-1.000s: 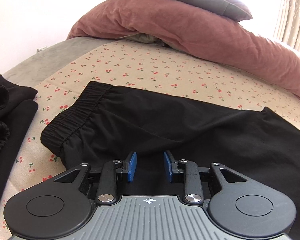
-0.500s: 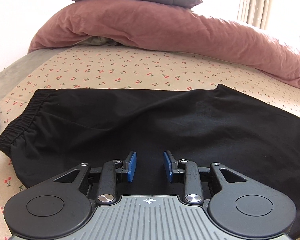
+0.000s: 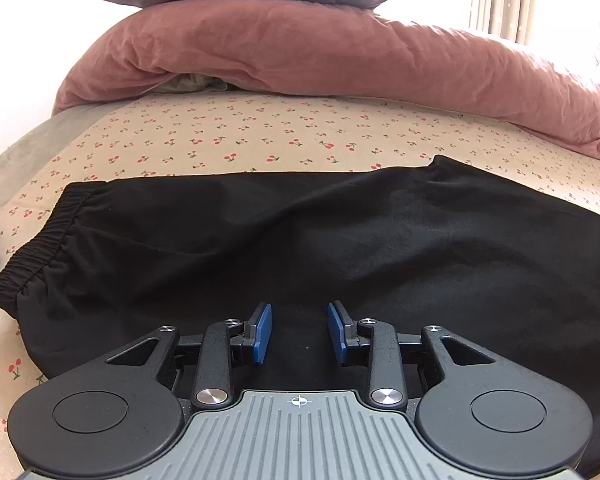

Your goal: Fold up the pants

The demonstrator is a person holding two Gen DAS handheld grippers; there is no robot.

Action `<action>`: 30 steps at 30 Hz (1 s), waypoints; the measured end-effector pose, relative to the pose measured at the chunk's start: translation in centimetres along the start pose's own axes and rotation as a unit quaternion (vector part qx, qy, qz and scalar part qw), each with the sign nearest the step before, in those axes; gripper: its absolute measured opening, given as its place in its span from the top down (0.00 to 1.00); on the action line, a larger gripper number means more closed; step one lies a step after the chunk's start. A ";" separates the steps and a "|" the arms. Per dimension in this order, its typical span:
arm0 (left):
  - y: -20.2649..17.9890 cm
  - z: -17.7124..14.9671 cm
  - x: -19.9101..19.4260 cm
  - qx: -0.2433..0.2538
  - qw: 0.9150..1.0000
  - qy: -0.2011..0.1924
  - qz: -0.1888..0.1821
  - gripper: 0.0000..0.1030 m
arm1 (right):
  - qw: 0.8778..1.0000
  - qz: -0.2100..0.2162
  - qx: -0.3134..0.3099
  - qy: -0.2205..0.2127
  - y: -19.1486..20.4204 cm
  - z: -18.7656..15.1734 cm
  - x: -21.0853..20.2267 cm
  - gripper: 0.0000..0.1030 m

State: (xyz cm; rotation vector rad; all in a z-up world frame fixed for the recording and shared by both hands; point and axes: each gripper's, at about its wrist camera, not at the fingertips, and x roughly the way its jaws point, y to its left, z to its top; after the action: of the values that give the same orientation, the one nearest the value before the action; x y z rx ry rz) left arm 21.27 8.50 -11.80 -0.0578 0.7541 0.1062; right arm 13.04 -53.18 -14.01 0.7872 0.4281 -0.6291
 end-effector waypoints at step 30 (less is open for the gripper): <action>9.9 0.6 -0.2 -0.132 0.986 0.028 -0.102 0.63 | 0.890 0.159 -0.404 -0.139 22.4 -15.5 -11.2 1.00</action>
State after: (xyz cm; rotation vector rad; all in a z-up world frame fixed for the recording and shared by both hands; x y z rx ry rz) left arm 20.37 18.41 -11.39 -0.3909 0.7825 0.0084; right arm 17.75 -25.24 -5.89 -0.0421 0.2476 -0.2018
